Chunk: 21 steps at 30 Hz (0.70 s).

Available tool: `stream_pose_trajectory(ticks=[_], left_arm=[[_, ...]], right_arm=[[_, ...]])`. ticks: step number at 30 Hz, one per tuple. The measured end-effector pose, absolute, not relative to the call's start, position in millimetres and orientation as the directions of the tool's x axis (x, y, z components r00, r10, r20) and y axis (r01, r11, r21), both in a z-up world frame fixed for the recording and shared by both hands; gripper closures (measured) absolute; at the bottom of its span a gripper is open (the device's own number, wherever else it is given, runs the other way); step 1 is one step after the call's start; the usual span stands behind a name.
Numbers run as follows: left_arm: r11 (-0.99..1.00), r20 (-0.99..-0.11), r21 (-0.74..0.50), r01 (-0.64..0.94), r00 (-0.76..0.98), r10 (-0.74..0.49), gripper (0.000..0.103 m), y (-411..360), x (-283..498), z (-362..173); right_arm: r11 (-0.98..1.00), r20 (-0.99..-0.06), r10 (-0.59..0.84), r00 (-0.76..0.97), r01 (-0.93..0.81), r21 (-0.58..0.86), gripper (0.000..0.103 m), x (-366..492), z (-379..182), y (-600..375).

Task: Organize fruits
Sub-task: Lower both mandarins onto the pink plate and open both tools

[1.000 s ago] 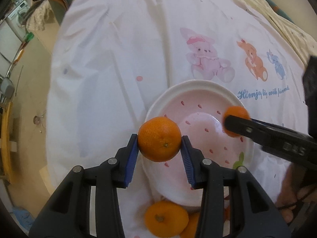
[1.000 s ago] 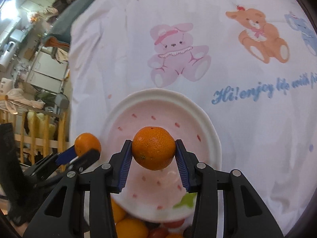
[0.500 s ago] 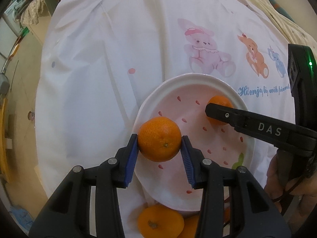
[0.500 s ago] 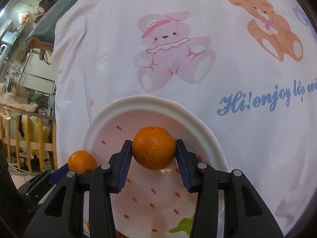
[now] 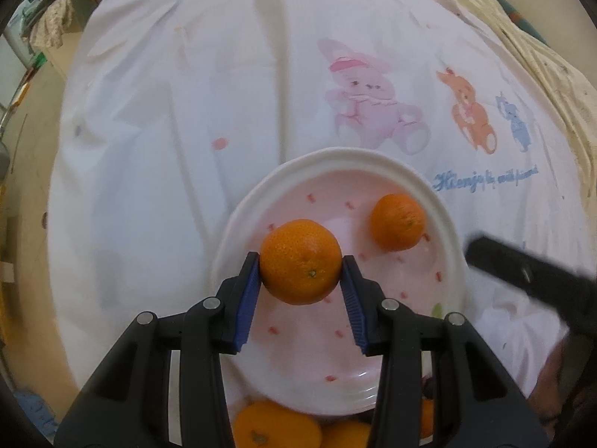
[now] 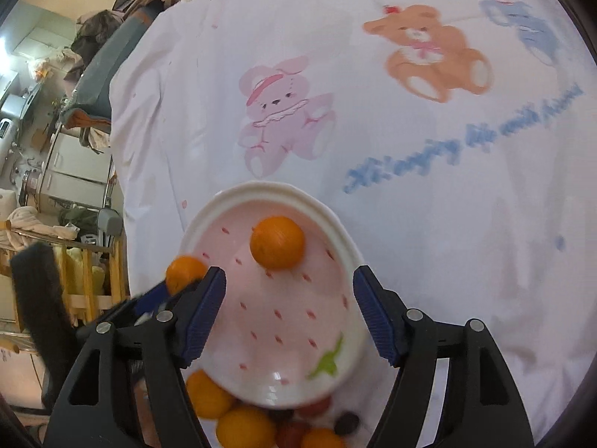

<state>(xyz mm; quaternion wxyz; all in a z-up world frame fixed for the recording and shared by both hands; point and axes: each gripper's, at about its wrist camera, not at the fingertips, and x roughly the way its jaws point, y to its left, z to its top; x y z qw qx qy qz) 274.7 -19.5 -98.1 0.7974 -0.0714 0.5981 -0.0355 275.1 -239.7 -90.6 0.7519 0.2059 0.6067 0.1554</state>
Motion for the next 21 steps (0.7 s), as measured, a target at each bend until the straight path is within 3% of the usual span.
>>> stream_pose_trajectory(ticks=[3, 19, 20, 21], left_arm=[[0.991, -0.944, -0.136, 0.004, 0.303, -0.131, 0.064, -30, 281, -97], [0.994, -0.955, -0.103, -0.018, 0.281, -0.094, 0.063, -26, 296, -118], [0.995, -0.956, -0.098, -0.013, 0.278, -0.091, 0.062, -27, 296, -118], [0.995, -0.956, -0.097, -0.006, 0.277, -0.092, 0.052, -28, 296, -118]], right_arm=[[0.872, -0.852, 0.464, 0.243, 0.045, 0.488, 0.019, 259, -83, -258], [0.862, -0.836, 0.456, 0.304, 0.082, 0.5, 0.018, 240, -69, -276], [0.865, -0.839, 0.453, 0.302, 0.079, 0.496, 0.018, 240, -69, -275], [0.867, -0.84, 0.451, 0.301, 0.076, 0.493, 0.018, 240, -70, -275]])
